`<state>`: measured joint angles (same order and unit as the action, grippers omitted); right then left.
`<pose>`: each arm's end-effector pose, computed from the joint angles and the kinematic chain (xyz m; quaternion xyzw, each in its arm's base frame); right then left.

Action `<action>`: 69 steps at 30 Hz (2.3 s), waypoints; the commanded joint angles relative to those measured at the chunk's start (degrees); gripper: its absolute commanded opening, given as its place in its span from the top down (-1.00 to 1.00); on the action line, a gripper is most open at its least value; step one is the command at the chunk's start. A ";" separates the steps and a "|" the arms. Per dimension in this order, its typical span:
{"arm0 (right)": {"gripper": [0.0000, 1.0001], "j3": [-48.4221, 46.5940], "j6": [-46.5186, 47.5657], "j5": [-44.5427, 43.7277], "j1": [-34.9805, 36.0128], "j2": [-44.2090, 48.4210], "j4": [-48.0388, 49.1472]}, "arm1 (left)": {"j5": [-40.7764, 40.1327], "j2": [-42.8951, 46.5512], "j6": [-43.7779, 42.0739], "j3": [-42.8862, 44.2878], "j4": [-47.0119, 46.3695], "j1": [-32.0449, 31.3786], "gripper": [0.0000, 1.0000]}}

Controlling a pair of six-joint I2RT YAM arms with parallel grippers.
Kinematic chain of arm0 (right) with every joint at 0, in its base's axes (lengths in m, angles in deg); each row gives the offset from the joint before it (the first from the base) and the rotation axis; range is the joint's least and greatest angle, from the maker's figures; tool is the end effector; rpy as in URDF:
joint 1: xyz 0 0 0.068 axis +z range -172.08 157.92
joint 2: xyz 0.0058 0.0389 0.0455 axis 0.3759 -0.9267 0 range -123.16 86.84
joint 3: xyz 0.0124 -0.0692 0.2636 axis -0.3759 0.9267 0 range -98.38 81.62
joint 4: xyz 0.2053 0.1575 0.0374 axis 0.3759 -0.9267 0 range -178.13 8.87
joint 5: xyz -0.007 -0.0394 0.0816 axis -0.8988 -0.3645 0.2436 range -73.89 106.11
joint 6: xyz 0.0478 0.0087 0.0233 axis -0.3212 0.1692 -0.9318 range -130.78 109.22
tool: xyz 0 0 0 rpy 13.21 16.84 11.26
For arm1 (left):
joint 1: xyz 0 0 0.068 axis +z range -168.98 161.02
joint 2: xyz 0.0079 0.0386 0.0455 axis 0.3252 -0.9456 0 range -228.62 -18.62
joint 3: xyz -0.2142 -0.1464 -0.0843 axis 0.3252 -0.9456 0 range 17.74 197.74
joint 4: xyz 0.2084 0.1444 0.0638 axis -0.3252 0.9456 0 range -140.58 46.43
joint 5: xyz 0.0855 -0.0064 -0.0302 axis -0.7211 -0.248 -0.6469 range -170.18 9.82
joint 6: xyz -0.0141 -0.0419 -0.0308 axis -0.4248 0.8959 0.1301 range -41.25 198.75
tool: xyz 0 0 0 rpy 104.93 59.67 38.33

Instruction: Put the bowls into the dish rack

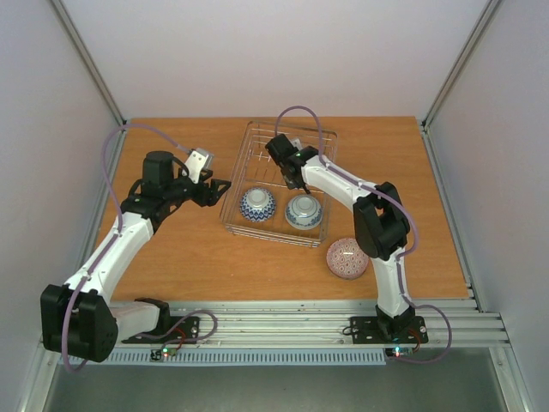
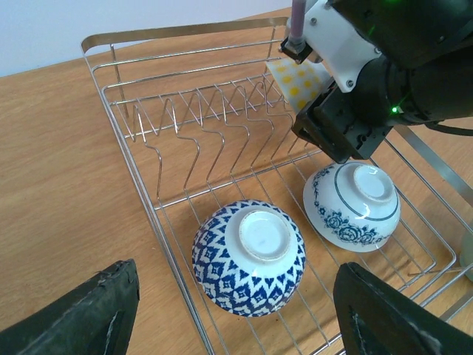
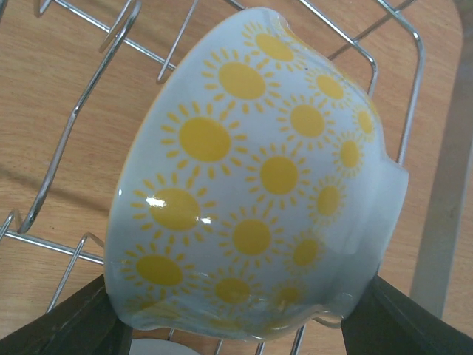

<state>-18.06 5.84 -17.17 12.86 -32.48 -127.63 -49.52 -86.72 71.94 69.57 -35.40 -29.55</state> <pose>0.3737 0.2372 0.2230 -0.3544 0.8699 -0.2451 0.2400 0.2550 -0.0660 0.2929 0.2549 0.8120 -0.2459 0.4638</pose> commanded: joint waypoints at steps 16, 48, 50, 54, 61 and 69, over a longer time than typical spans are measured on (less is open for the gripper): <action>-0.98 11.71 -2.04 8.55 -0.84 17.85 7.24 | 2.19 -0.77 0.30 -0.51 -2.92 0.37 -0.46; 0.11 60.81 -40.36 14.25 -0.88 71.30 -15.02 | 3.79 -1.64 1.27 0.11 -2.35 0.37 -0.46; 0.16 61.82 -40.64 14.76 -0.85 70.80 -14.17 | 3.80 -1.82 1.27 0.19 -2.37 0.38 -0.46; 0.30 62.65 -40.80 14.86 -0.84 69.98 -13.59 | 3.76 -2.04 1.27 0.20 -2.34 0.39 -0.46; 0.87 62.68 -40.34 15.26 -0.84 69.33 -13.18 | 3.63 -2.23 1.12 0.20 -2.28 0.37 -0.46; 0.97 60.64 -40.58 14.85 -0.81 71.83 -15.33 | 3.80 -2.04 1.26 0.20 -2.35 0.37 -0.46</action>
<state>44.47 -34.13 -1.52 12.25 37.90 -141.18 -46.51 -88.73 72.79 69.57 -35.40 -29.55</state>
